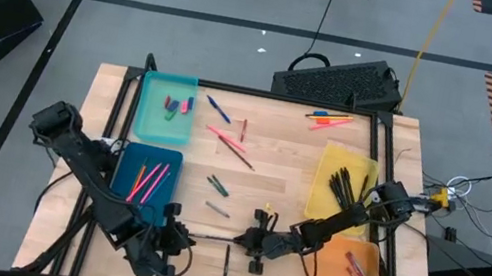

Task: Sort crayons/erasers/pens/pencils in bins
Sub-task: Put the blue colored pencil into the blue bin, then put the brown colored pencil into the blue bin

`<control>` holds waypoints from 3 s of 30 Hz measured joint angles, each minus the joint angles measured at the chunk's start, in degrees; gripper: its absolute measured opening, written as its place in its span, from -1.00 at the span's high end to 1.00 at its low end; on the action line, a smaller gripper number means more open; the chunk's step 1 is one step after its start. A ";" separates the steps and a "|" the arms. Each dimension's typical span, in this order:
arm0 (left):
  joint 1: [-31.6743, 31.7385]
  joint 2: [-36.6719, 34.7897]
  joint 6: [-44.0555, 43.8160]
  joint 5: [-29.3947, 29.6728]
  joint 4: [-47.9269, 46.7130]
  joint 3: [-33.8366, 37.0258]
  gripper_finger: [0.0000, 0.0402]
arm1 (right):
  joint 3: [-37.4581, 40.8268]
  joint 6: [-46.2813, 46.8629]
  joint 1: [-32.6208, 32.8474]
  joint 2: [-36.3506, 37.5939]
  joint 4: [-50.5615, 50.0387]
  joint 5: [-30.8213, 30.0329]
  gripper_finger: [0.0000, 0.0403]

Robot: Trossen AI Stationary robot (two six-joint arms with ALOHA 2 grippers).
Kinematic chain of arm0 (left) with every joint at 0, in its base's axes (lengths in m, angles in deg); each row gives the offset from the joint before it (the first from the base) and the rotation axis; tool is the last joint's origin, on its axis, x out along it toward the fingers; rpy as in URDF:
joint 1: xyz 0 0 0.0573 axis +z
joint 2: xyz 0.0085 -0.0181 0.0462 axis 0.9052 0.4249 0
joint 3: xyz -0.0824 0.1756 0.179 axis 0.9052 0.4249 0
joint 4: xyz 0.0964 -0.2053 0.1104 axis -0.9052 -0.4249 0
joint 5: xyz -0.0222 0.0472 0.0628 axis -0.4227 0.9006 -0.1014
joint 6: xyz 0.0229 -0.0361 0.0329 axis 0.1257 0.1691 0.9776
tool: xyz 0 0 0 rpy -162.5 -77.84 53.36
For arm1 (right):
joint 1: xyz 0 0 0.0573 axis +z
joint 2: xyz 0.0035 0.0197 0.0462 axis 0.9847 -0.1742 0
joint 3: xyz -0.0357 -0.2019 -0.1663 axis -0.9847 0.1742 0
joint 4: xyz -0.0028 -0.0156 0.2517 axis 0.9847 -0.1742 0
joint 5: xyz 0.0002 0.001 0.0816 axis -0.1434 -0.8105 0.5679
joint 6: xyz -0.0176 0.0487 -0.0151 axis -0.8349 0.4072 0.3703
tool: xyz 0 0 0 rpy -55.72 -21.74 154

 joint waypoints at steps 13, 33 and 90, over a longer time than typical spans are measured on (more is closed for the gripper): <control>6.74 1.41 10.75 -1.44 1.99 -0.07 0.21 | 0.18 -8.50 1.60 12.07 -0.84 -3.17 0.92; 14.81 6.52 18.70 -12.86 8.32 -0.07 0.70 | 0.07 -13.56 1.25 19.04 -4.44 -3.49 0.92; 7.92 -16.32 -48.85 -24.33 -33.33 24.79 0.32 | 0.12 0.58 5.81 27.70 -16.67 -8.79 -0.29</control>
